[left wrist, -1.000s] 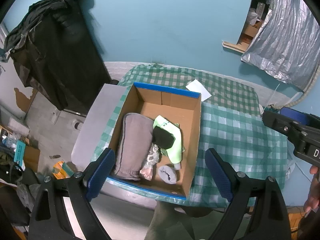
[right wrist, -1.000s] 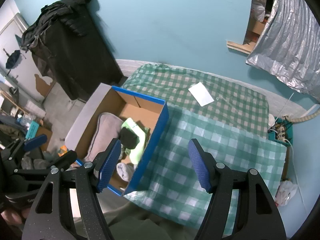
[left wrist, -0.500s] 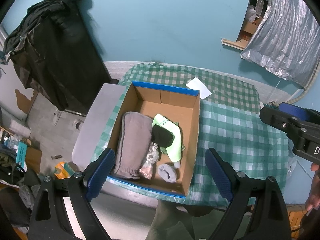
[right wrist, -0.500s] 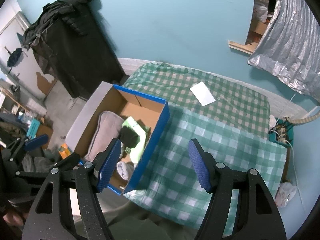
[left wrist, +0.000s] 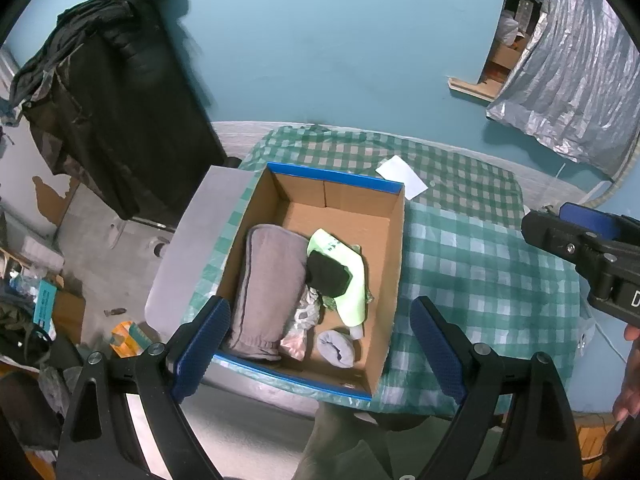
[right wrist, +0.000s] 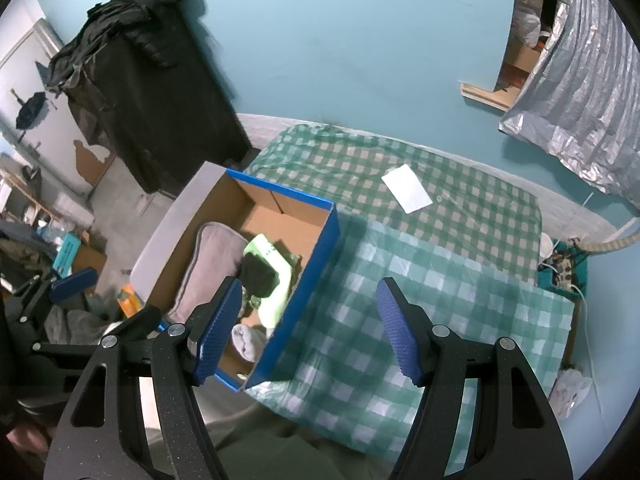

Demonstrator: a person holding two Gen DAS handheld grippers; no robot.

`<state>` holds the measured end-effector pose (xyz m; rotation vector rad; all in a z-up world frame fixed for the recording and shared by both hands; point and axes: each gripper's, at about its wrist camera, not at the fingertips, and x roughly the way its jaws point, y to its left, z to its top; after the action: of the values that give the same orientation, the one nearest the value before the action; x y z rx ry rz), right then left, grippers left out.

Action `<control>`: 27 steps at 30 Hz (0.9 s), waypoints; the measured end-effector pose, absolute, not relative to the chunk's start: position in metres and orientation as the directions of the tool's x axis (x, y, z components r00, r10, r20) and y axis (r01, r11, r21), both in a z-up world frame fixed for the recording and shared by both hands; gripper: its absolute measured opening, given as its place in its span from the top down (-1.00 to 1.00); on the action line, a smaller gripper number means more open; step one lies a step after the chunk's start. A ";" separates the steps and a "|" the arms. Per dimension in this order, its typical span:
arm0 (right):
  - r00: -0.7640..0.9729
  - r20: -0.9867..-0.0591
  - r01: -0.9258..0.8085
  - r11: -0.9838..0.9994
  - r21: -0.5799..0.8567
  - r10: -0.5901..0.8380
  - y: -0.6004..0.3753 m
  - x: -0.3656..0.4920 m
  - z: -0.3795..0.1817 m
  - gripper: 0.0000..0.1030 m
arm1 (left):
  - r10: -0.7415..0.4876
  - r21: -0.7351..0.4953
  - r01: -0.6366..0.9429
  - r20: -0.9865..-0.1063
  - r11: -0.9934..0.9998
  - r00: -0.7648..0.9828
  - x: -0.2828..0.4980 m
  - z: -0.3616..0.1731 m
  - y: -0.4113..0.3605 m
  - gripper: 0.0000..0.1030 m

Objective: Organize soft objects

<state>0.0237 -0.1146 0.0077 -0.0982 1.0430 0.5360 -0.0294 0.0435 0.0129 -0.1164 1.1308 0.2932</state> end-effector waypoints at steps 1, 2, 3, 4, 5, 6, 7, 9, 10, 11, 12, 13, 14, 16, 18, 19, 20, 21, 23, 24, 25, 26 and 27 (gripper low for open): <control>0.386 -0.842 -0.469 0.866 0.172 0.376 -0.113 0.027 0.008 -0.35 | 0.174 0.057 -0.291 -0.904 0.955 0.391 -0.029 0.013 0.044 -0.80; 0.384 -0.843 -0.471 0.865 0.172 0.377 -0.112 0.028 0.007 -0.35 | 0.177 0.060 -0.294 -0.904 0.954 0.389 -0.028 0.013 0.044 -0.80; 0.382 -0.843 -0.472 0.864 0.173 0.378 -0.111 0.029 0.007 -0.35 | 0.179 0.061 -0.297 -0.904 0.953 0.389 -0.027 0.013 0.045 -0.80; 0.380 -0.844 -0.475 0.863 0.172 0.378 -0.111 0.030 0.006 -0.35 | 0.181 0.062 -0.301 -0.904 0.952 0.387 -0.027 0.013 0.045 -0.80; 0.380 -0.844 -0.475 0.863 0.173 0.378 -0.111 0.030 0.006 -0.35 | 0.183 0.062 -0.305 -0.904 0.950 0.387 -0.027 0.013 0.046 -0.80; 0.379 -0.844 -0.477 0.862 0.173 0.379 -0.110 0.031 0.006 -0.35 | 0.186 0.063 -0.309 -0.903 0.949 0.386 -0.026 0.013 0.046 -0.80; 0.377 -0.844 -0.480 0.860 0.173 0.381 -0.110 0.031 0.005 -0.35 | 0.189 0.064 -0.313 -0.903 0.947 0.386 -0.026 0.013 0.046 -0.80; 0.375 -0.844 -0.487 0.856 0.173 0.383 -0.109 0.032 0.005 -0.35 | 0.190 0.063 -0.319 -0.904 0.946 0.383 -0.026 0.014 0.047 -0.80; 0.373 -0.844 -0.491 0.854 0.173 0.385 -0.108 0.033 0.005 -0.35 | 0.192 0.064 -0.322 -0.904 0.945 0.382 -0.026 0.014 0.047 -0.80; 0.371 -0.844 -0.493 0.853 0.174 0.386 -0.108 0.033 0.005 -0.35 | 0.194 0.065 -0.325 -0.903 0.944 0.382 -0.026 0.014 0.047 -0.80; 0.370 -0.844 -0.495 0.851 0.174 0.388 -0.108 0.033 0.005 -0.35 | 0.196 0.067 -0.326 -0.903 0.943 0.382 -0.026 0.015 0.047 -0.80; 0.369 -0.844 -0.498 0.849 0.175 0.390 -0.108 0.034 0.005 -0.35 | 0.199 0.070 -0.326 -0.903 0.943 0.381 -0.026 0.015 0.046 -0.80; 0.369 -0.843 -0.500 0.848 0.175 0.392 -0.108 0.034 0.005 -0.35 | 0.201 0.072 -0.327 -0.902 0.942 0.381 -0.026 0.016 0.045 -0.80; 0.367 -0.842 -0.504 0.845 0.176 0.395 -0.108 0.035 0.006 -0.35 | 0.203 0.073 -0.328 -0.902 0.942 0.381 -0.026 0.016 0.045 -0.80; 0.365 -0.843 -0.507 0.844 0.176 0.396 -0.109 0.035 0.006 -0.35 | 0.206 0.076 -0.330 -0.902 0.941 0.380 -0.026 0.016 0.044 -0.80; 0.366 -0.843 -0.507 0.844 0.175 0.394 -0.108 0.035 0.006 -0.35 | 0.207 0.076 -0.331 -0.901 0.941 0.380 -0.026 0.017 0.043 -0.80; 0.367 -0.842 -0.506 0.844 0.176 0.395 -0.108 0.035 0.006 -0.35 | 0.206 0.075 -0.331 -0.901 0.940 0.380 -0.026 0.017 0.043 -0.80; 0.367 -0.842 -0.504 0.845 0.177 0.395 -0.108 0.035 0.006 -0.35 | 0.206 0.076 -0.330 -0.902 0.941 0.380 -0.025 0.017 0.043 -0.80; 0.366 -0.842 -0.504 0.845 0.178 0.396 -0.108 0.035 0.006 -0.35 | 0.207 0.078 -0.330 -0.902 0.941 0.379 -0.025 0.017 0.043 -0.80; 0.366 -0.842 -0.505 0.845 0.177 0.395 -0.108 0.035 0.006 -0.35 | 0.208 0.079 -0.330 -0.902 0.941 0.377 -0.026 0.017 0.043 -0.80; 0.366 -0.843 -0.504 0.845 0.176 0.394 -0.108 0.035 0.006 -0.35 | 0.209 0.080 -0.331 -0.902 0.940 0.376 -0.026 0.017 0.042 -0.80; 0.366 -0.842 -0.504 0.845 0.177 0.395 -0.108 0.035 0.006 -0.35 | 0.210 0.081 -0.331 -0.902 0.940 0.376 -0.026 0.018 0.042 -0.80; 0.365 -0.843 -0.504 0.845 0.177 0.395 -0.108 0.035 0.006 -0.35 | 0.210 0.081 -0.331 -0.903 0.940 0.376 -0.026 0.018 0.041 -0.80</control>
<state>0.0353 -0.1082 0.0062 -0.1182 1.0480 0.5795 -0.0262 0.0414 0.0178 -0.1200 1.1346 0.3474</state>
